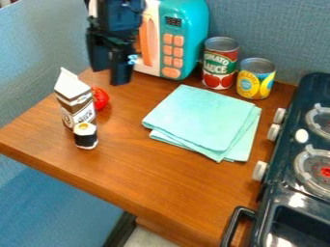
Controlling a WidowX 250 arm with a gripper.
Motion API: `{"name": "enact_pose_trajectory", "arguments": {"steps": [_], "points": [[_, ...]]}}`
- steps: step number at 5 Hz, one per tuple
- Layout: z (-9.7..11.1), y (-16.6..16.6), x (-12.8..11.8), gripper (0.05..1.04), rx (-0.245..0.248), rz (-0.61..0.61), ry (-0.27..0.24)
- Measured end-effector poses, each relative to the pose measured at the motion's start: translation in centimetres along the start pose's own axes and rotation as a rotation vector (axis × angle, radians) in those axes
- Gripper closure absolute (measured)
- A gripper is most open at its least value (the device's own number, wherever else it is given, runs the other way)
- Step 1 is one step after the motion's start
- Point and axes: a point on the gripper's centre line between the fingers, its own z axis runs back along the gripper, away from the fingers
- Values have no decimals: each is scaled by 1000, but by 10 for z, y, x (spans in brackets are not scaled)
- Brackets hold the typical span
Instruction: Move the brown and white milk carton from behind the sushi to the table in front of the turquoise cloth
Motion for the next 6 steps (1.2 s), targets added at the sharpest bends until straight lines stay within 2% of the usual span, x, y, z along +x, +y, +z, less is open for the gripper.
{"name": "enact_pose_trajectory", "arguments": {"steps": [1, 2, 4, 6], "points": [[1, 18, -11, 83, 19, -1, -23], [3, 24, -10, 83, 49, 20, -41], [7, 29, -3, 83, 74, 50, -87], [1, 40, 0, 83, 69, 80, -73]]}}
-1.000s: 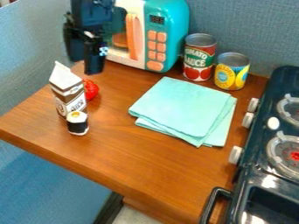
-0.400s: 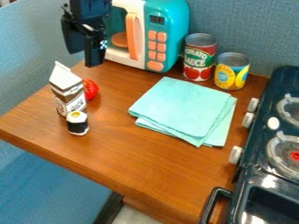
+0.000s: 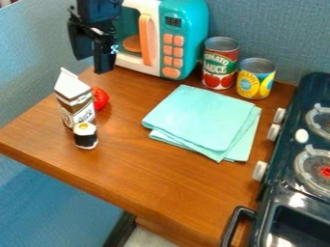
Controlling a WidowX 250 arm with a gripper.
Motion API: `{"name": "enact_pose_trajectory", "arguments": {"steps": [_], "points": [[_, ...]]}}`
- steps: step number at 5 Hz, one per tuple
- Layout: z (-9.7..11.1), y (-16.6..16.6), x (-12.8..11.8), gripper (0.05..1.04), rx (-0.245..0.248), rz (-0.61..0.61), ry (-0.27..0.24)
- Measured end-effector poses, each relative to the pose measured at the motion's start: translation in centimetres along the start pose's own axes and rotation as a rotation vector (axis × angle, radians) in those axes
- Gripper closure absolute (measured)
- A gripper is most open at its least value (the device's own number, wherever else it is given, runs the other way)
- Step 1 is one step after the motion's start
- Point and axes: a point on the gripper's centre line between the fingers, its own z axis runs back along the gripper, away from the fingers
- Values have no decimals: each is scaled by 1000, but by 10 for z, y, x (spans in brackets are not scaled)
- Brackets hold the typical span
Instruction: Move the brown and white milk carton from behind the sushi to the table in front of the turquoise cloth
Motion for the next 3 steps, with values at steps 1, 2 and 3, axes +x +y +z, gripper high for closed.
{"name": "enact_pose_trajectory", "arguments": {"steps": [1, 2, 3], "points": [[-5, 11, -8, 83, -5, 29, 30], [-7, 23, -20, 83, -15, 53, 48], [-8, 35, -30, 83, -28, 75, 49]]}}
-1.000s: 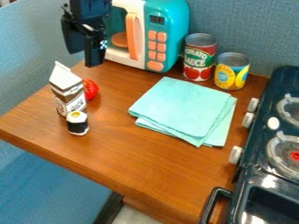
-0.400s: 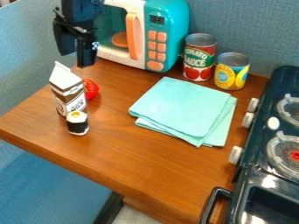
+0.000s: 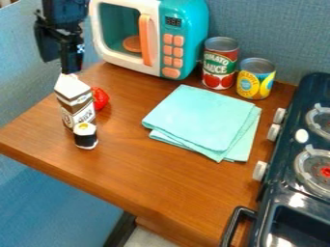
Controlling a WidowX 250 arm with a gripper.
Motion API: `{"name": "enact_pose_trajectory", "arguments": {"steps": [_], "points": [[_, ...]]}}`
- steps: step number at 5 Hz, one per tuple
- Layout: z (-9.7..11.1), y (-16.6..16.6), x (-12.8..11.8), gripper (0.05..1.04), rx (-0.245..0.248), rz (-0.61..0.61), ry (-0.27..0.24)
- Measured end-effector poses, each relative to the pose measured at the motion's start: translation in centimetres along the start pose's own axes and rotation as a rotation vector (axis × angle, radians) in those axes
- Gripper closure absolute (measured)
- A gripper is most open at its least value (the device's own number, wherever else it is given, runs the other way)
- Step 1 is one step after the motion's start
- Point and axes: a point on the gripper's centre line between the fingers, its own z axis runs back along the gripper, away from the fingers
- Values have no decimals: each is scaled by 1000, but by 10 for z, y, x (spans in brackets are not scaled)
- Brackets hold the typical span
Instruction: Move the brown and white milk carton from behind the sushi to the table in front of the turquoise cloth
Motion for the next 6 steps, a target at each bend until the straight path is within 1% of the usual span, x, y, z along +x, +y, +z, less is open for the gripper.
{"name": "enact_pose_trajectory", "arguments": {"steps": [2, 3, 6], "points": [[-8, 9, -10, 83, -22, 14, 25], [-12, 8, -12, 83, -38, 9, 24], [-20, 4, -12, 83, -42, 14, 26]]}}
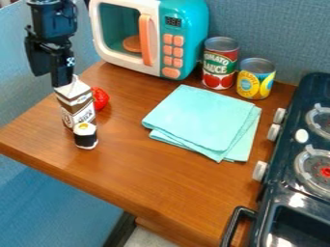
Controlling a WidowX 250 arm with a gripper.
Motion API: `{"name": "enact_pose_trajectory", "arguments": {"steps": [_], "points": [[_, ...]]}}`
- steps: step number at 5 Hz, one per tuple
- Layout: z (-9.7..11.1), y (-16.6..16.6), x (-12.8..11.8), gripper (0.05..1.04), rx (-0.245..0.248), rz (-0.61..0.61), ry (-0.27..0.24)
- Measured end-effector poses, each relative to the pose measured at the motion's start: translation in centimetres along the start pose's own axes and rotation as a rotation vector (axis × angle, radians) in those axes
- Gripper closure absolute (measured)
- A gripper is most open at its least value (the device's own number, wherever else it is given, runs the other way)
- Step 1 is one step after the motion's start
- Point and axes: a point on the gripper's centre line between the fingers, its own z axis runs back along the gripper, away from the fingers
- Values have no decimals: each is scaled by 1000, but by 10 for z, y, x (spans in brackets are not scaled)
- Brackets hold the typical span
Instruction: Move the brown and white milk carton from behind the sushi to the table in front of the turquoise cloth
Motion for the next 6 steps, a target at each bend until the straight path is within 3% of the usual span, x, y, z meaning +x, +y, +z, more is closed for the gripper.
{"name": "enact_pose_trajectory", "arguments": {"steps": [3, 4, 6], "points": [[-5, -7, 4, 83, -18, 69, -7], [-21, -9, 6, 83, -25, 86, 40], [-27, -18, 20, 83, -9, 80, 50]]}}
